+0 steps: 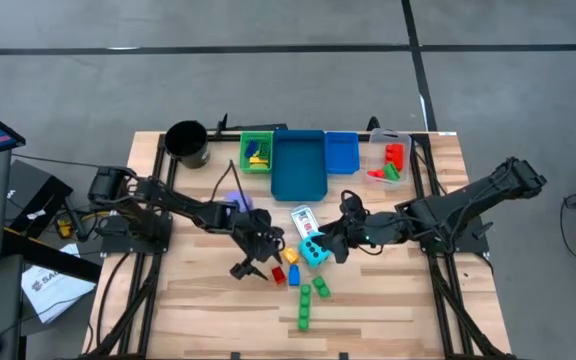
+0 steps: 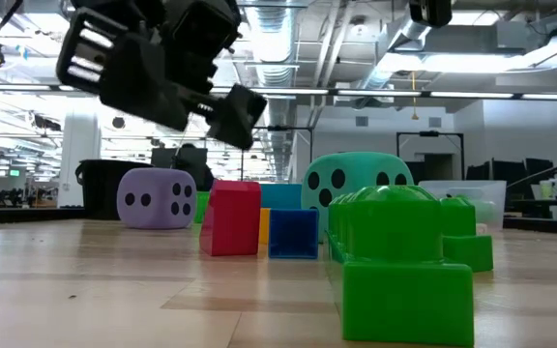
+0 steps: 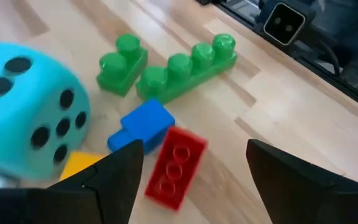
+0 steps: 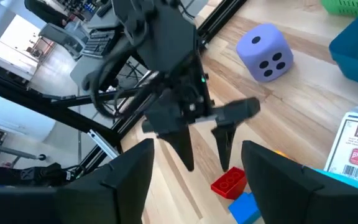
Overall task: Pick & Place Toys
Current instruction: Put the small red game piece into the green bin
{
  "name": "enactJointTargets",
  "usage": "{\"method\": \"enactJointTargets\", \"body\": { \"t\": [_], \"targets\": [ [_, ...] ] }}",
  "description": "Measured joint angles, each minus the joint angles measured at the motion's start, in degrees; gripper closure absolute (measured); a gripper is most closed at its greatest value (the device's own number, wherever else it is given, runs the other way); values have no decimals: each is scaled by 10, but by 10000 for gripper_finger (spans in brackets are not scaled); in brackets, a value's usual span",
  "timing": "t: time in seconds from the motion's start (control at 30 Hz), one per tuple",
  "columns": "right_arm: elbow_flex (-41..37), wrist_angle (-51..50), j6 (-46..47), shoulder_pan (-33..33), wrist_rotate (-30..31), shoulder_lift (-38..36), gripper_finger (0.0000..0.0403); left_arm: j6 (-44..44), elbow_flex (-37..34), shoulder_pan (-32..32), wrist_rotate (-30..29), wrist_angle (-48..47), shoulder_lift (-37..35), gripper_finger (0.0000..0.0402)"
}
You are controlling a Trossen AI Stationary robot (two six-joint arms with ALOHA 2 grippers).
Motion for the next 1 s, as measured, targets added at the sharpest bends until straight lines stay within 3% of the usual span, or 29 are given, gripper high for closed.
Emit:
{"method": "enactJointTargets", "body": {
  "t": [0.5,1.0],
  "targets": [
    [0,0,9,2,0,0,163,-5,0,-19,-30,66,112,124],
    [0,0,9,2,0,1,163,-6,0,-27,-36,95,123,124]
  ]
}}
